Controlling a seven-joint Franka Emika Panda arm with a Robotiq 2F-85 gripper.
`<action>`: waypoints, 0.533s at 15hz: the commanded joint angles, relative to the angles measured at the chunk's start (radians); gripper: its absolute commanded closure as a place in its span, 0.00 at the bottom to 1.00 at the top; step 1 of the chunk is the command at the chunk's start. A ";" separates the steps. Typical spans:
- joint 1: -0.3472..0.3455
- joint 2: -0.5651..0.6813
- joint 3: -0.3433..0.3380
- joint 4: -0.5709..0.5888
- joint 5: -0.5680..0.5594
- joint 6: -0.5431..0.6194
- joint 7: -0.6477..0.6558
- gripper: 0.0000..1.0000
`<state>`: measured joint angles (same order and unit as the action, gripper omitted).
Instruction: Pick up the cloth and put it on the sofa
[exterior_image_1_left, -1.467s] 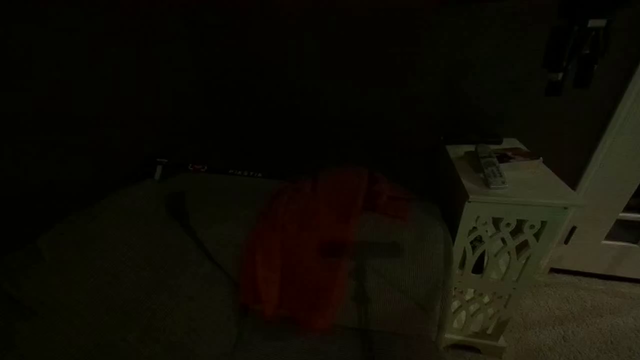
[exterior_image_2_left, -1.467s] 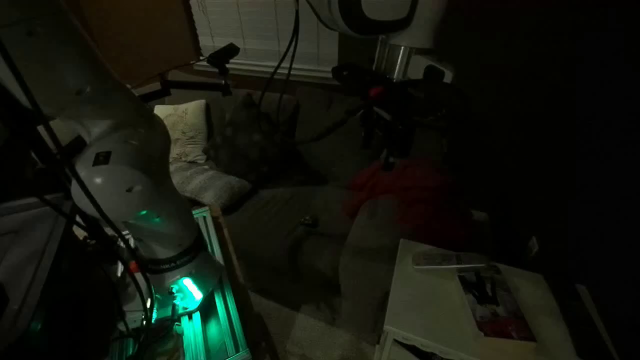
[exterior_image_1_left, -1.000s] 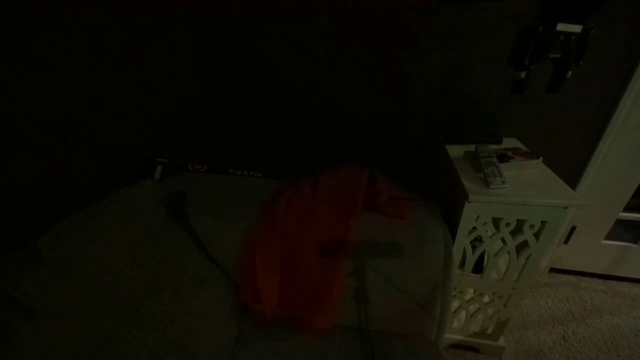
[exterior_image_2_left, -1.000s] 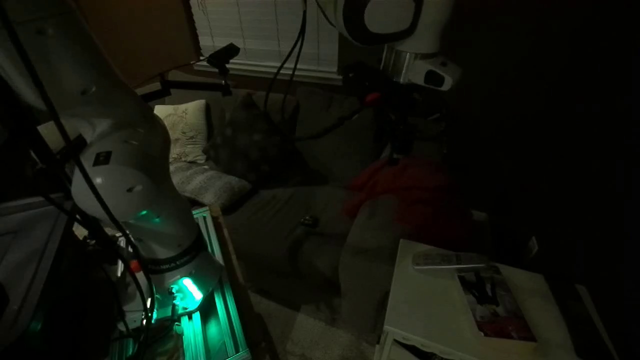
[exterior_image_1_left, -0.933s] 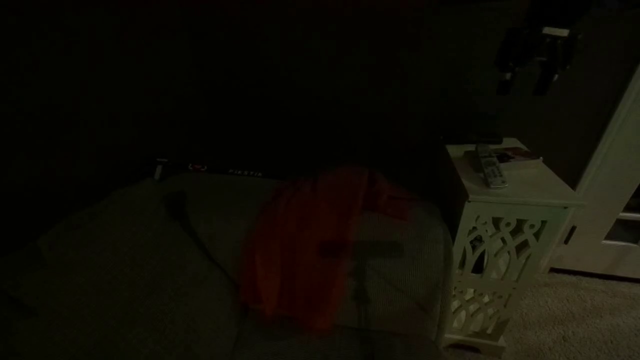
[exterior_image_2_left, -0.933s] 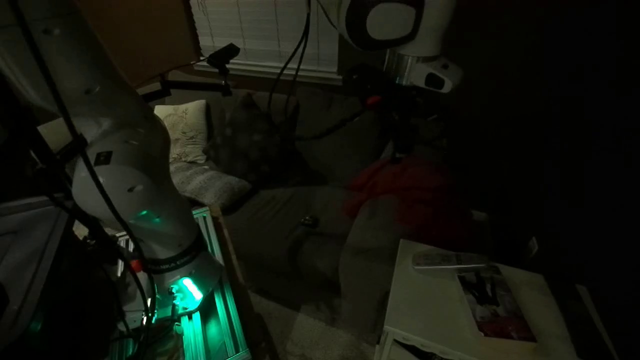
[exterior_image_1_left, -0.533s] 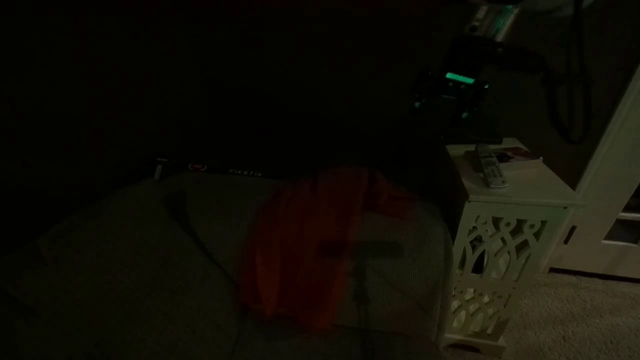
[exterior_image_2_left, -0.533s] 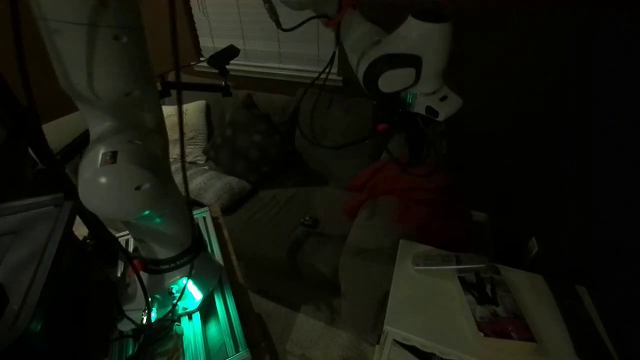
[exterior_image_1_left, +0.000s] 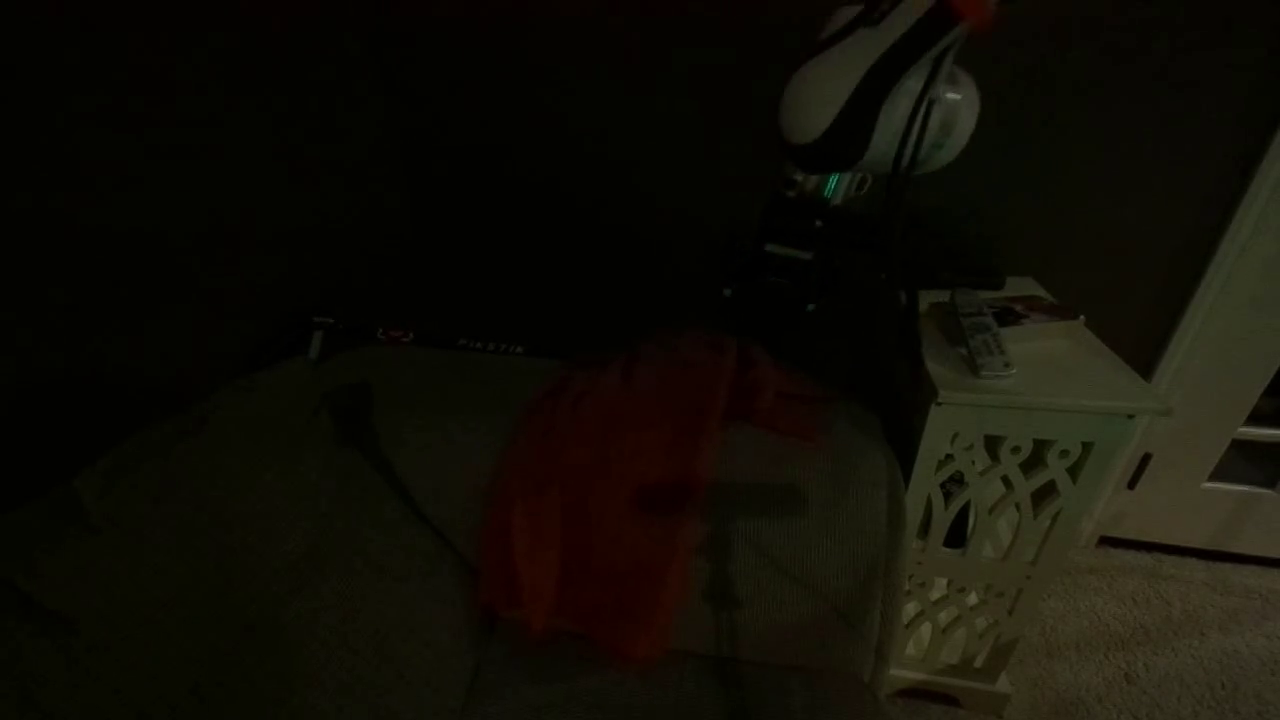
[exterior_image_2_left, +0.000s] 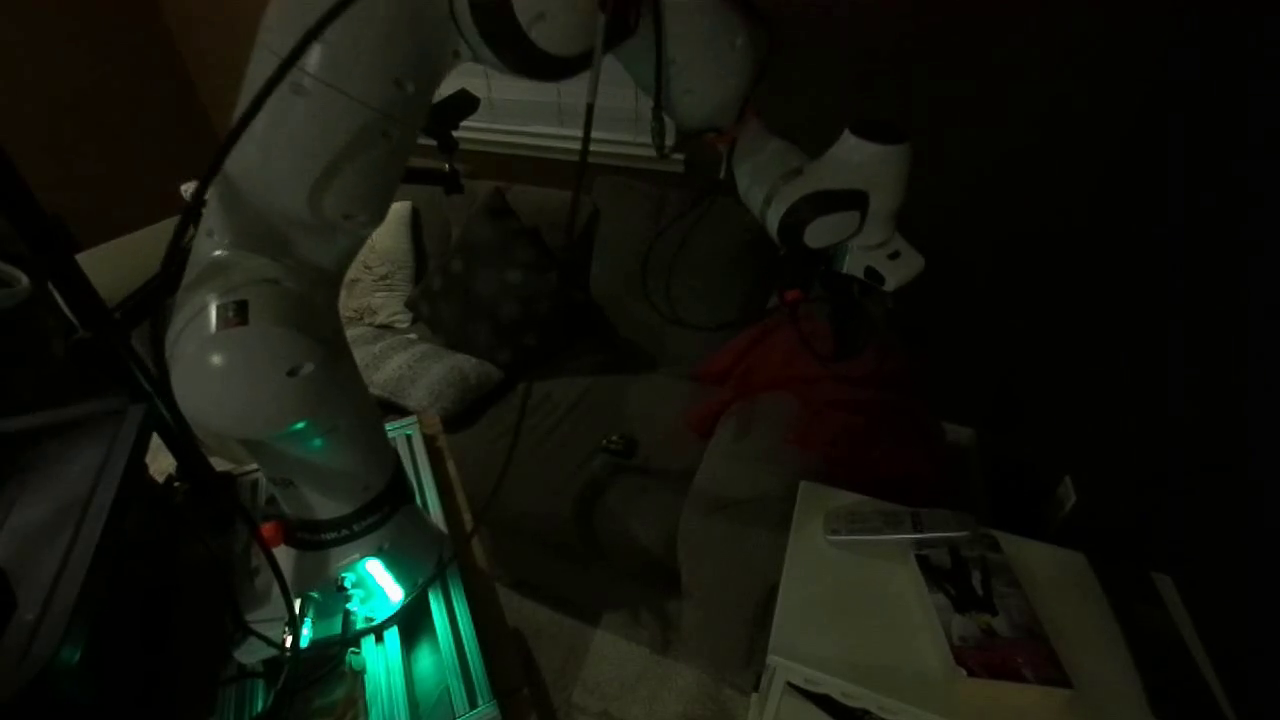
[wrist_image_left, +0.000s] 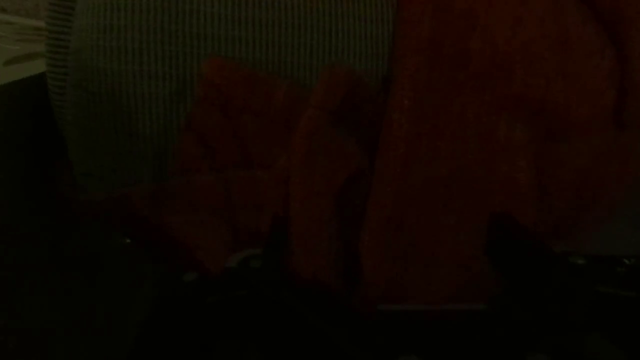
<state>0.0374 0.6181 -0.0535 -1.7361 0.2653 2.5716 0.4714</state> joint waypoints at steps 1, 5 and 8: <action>0.038 0.184 -0.025 0.248 -0.040 -0.092 0.068 0.00; 0.041 0.319 -0.040 0.447 -0.054 -0.199 0.091 0.00; 0.029 0.412 -0.043 0.591 -0.060 -0.282 0.097 0.02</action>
<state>0.0728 0.9137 -0.0881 -1.3370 0.2318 2.3889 0.5306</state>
